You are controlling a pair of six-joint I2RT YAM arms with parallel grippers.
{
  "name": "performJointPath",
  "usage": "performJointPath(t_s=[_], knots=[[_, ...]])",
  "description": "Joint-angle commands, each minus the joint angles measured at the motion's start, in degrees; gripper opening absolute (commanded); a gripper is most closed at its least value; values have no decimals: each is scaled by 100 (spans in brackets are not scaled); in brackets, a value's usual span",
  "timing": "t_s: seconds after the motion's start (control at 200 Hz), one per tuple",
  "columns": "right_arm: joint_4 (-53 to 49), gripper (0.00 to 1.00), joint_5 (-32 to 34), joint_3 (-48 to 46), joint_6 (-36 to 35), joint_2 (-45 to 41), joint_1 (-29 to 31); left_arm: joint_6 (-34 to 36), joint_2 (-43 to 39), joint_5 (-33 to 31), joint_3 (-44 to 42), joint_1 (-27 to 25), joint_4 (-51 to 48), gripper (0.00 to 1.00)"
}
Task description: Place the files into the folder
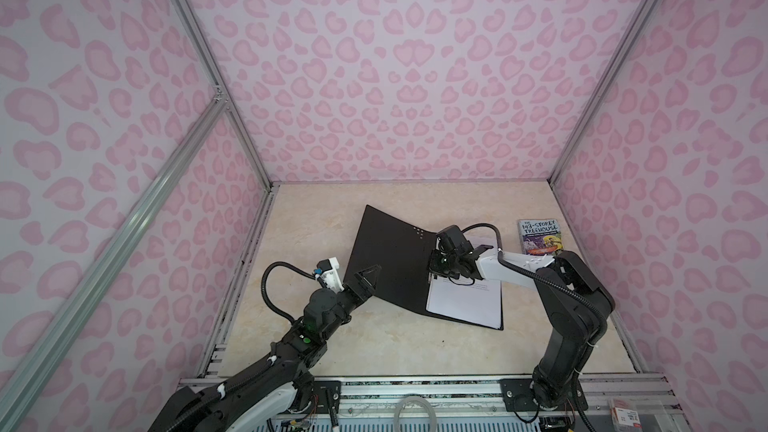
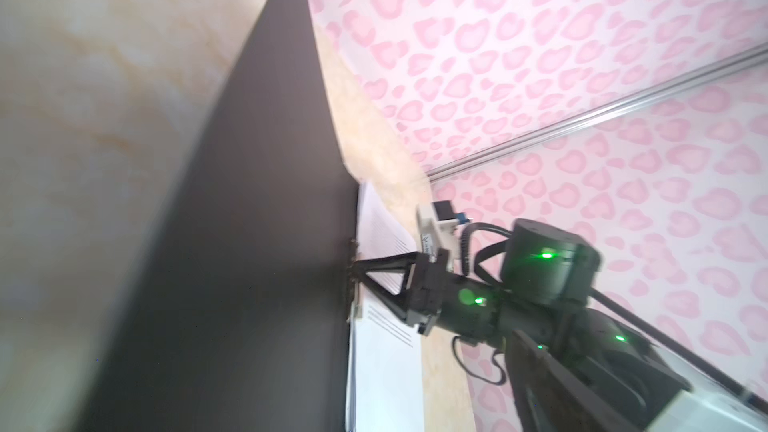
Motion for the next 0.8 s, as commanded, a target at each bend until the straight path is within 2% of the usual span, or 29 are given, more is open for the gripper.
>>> performJointPath(t_s=[0.0,0.13,0.335,0.495,0.685,0.8], knots=[[258,4,-133,92,-161,162,71,639,-381,271,151,-79,-497,97],[455,6,-187,253,-30,376,212,965,-550,700,418,-314,-687,97],[919,11,-225,329,372,494,425,1348,-661,804,908,-838,-1102,97],[1317,17,-246,289,745,412,456,1562,-338,911,1306,-1128,-1181,97],[1491,42,-344,306,779,229,449,1755,201,932,1763,-1248,-1202,97],[1383,64,-351,203,630,-137,235,1812,636,993,2055,-1270,-1141,97]])
